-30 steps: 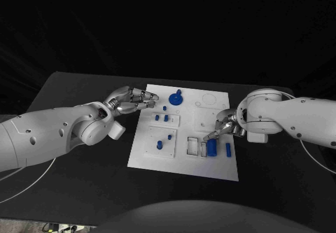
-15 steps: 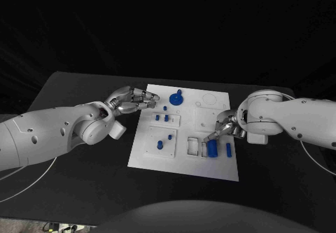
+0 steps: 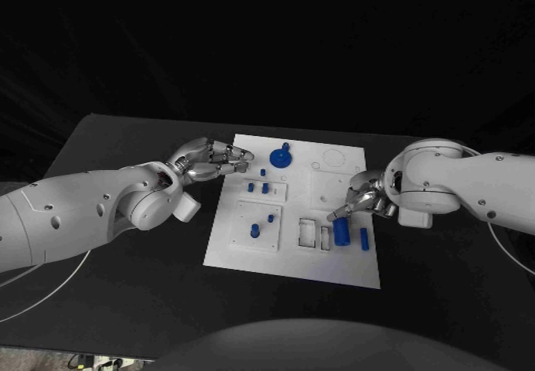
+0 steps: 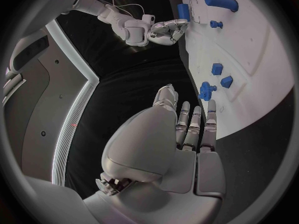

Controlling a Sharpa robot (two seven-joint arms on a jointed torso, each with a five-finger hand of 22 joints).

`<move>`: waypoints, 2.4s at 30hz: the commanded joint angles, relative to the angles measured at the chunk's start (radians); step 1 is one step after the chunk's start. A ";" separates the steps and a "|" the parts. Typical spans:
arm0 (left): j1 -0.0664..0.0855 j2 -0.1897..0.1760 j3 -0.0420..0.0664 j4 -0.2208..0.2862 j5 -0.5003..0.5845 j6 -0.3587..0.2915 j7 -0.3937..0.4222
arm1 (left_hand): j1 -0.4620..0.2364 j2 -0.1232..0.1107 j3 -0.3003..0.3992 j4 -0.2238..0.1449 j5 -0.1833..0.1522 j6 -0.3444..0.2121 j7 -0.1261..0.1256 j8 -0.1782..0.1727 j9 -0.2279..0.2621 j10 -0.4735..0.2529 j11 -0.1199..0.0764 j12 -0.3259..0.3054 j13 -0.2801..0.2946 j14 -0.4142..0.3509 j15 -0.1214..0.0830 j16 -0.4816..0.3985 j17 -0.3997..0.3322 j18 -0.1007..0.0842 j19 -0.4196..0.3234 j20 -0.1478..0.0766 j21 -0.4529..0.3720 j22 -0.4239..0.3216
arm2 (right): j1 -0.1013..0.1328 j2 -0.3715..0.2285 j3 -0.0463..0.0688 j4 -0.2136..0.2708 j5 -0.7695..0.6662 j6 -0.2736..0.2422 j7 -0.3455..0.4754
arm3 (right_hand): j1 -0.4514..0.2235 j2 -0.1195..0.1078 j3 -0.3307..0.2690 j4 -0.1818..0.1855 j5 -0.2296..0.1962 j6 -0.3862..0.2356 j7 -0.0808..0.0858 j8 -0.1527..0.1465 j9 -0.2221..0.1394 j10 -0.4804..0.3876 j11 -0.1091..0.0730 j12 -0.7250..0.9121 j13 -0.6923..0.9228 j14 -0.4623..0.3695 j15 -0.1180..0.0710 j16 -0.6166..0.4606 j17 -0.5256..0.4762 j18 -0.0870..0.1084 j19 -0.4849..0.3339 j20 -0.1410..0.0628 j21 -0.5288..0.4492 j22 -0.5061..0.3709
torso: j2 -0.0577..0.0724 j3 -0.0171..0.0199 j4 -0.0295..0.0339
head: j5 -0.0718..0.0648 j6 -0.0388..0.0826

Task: Assemble the parts on the task board

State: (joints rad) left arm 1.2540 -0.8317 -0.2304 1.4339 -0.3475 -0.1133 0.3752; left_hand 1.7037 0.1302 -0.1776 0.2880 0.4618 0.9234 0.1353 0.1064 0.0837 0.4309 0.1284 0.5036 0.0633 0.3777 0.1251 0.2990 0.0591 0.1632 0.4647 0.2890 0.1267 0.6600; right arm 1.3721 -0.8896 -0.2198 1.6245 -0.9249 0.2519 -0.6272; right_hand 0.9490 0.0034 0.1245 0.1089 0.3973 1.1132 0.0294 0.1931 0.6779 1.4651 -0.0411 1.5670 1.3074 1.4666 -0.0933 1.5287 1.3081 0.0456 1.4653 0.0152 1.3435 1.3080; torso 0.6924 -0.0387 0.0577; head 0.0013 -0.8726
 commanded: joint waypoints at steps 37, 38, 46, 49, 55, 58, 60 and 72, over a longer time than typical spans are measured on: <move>-0.001 0.015 0.001 -0.007 0.004 0.038 -0.023 | 0.002 -0.003 -0.003 0.001 0.001 0.006 0.002 0.006 0.001 0.004 0.000 0.002 0.001 0.007 0.002 0.003 0.001 -0.016 0.010 0.001 0.005 -0.002 | -0.018 0.137 0.000 -0.084 0.226 -0.004 -0.024 | 0.000 0.007 0.024 -0.007 -0.013 -0.045 0.006 -0.003 0.051 0.106 0.002 0.004 0.263 0.073 -0.004 -0.035 0.138 0.022 -0.020 0.000 -0.075 0.170 | 0.002 0.0002 0.0011 | -0.002 0.000; -0.001 0.014 0.001 -0.007 0.004 0.038 -0.023 | 0.002 -0.003 -0.003 0.001 0.001 0.006 0.002 0.006 0.001 0.004 0.000 0.002 0.001 0.007 0.002 0.003 0.001 -0.016 0.010 0.001 0.005 -0.002 | -0.020 0.139 0.000 -0.086 0.226 -0.005 -0.025 | 0.000 0.007 0.024 -0.006 -0.013 -0.046 0.006 -0.003 0.051 0.106 0.002 0.004 0.263 0.073 -0.004 -0.036 0.137 0.022 -0.020 0.000 -0.076 0.170 | 0.002 -0.0001 0.0003 | -0.001 0.000; -0.001 0.017 0.001 -0.009 0.004 0.042 -0.024 | 0.002 -0.003 -0.003 0.001 0.001 0.006 0.002 0.006 0.001 0.004 0.000 0.002 0.001 0.008 0.002 0.005 0.001 -0.016 0.010 0.001 0.005 -0.002 | -0.026 0.150 0.000 -0.087 0.226 -0.013 -0.026 | -0.016 0.007 0.024 -0.001 -0.067 -0.061 0.012 -0.013 0.065 0.106 0.008 0.004 0.263 0.067 0.002 -0.050 0.118 0.026 -0.029 0.005 -0.101 0.163 | 0.002 -0.0012 -0.0008 | -0.002 0.000; -0.001 0.018 0.001 -0.010 0.004 0.044 -0.025 | 0.002 -0.004 -0.003 0.000 0.001 0.005 0.003 0.006 0.001 0.004 0.001 0.002 0.001 0.009 0.002 0.005 0.001 -0.016 0.010 0.001 0.005 -0.002 | -0.027 0.149 0.000 -0.085 0.222 -0.014 -0.027 | -0.025 0.006 0.018 0.004 -0.125 -0.071 0.016 -0.021 0.068 0.106 0.011 0.004 0.263 0.066 0.004 -0.053 0.114 0.027 -0.030 0.007 -0.108 0.161 | 0.002 -0.0010 -0.0007 | -0.001 0.000; -0.001 0.020 0.001 -0.013 0.004 0.048 -0.028 | 0.004 -0.004 -0.003 0.000 0.002 0.005 0.003 0.006 0.001 0.004 0.001 0.002 0.001 0.009 0.003 0.005 0.001 -0.016 0.010 0.001 0.005 -0.003 | -0.027 0.146 0.000 -0.082 0.211 -0.016 -0.027 | -0.039 0.004 0.004 0.012 -0.202 -0.087 0.022 -0.036 0.072 0.106 0.017 0.004 0.263 0.064 0.008 -0.063 0.100 0.030 -0.033 0.011 -0.125 0.156 | 0.002 -0.0003 -0.0005 | 0.000 0.000; -0.002 0.020 0.001 -0.013 0.004 0.050 -0.030 | 0.004 -0.004 -0.003 -0.001 0.003 0.005 0.003 0.007 0.001 0.004 0.001 0.002 0.001 0.009 0.003 0.005 0.001 -0.016 0.010 0.001 0.005 -0.003 | -0.028 0.143 0.000 -0.081 0.205 -0.020 -0.027 | -0.049 0.003 -0.006 0.019 -0.236 -0.090 0.024 -0.040 0.075 0.106 0.018 0.004 0.263 0.063 0.009 -0.067 0.095 0.031 -0.033 0.013 -0.131 0.155 | 0.002 0.0004 0.0004 | 0.001 0.000; -0.002 0.020 0.001 -0.014 0.004 0.051 -0.031 | 0.005 -0.004 -0.003 -0.001 0.003 0.005 0.003 0.007 0.001 0.004 0.001 0.002 0.000 0.009 0.004 0.005 0.001 -0.016 0.010 0.001 0.005 -0.003 | -0.028 0.140 0.000 -0.080 0.202 -0.025 -0.026 | -0.056 0.003 -0.014 0.025 -0.258 -0.090 0.024 -0.042 0.077 0.106 0.018 0.004 0.263 0.063 0.010 -0.069 0.094 0.031 -0.032 0.013 -0.134 0.154 | 0.002 0.0007 0.0001 | 0.003 0.000; -0.004 0.020 0.001 -0.015 0.004 0.060 -0.037 | 0.012 -0.004 -0.001 -0.004 0.008 0.005 0.003 0.007 0.001 0.004 0.003 0.001 0.000 0.010 0.006 0.007 0.001 -0.016 0.011 0.001 0.006 -0.005 | -0.030 0.129 0.000 -0.076 0.194 -0.054 -0.021 | -0.088 0.001 -0.048 0.055 -0.318 -0.089 0.024 -0.049 0.087 0.106 0.018 0.004 0.263 0.065 0.010 -0.071 0.092 0.032 -0.029 0.013 -0.143 0.153 | 0.002 0.0006 -0.0006 | 0.008 0.000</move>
State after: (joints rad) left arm 1.2497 -0.8140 -0.2303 1.4173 -0.3474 -0.0751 0.3375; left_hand 1.7068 0.1271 -0.1776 0.2880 0.4658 0.9234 0.1353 0.1080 0.0835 0.4308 0.1283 0.5036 0.0631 0.3813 0.1287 0.2990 0.0586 0.1633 0.4687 0.2920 0.1267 0.6568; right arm 1.3443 -0.7579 -0.2190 1.5488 -0.7116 0.2120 -0.6479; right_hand 0.8703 0.0024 0.0825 0.1646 0.0831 1.0281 0.0473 0.1457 0.7638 1.4684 -0.0301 1.5670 1.3080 1.4665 -0.0932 1.4628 1.3074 0.0610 1.4376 0.0251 1.2052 1.3081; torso 0.6938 -0.0383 0.0570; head 0.0079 -0.8726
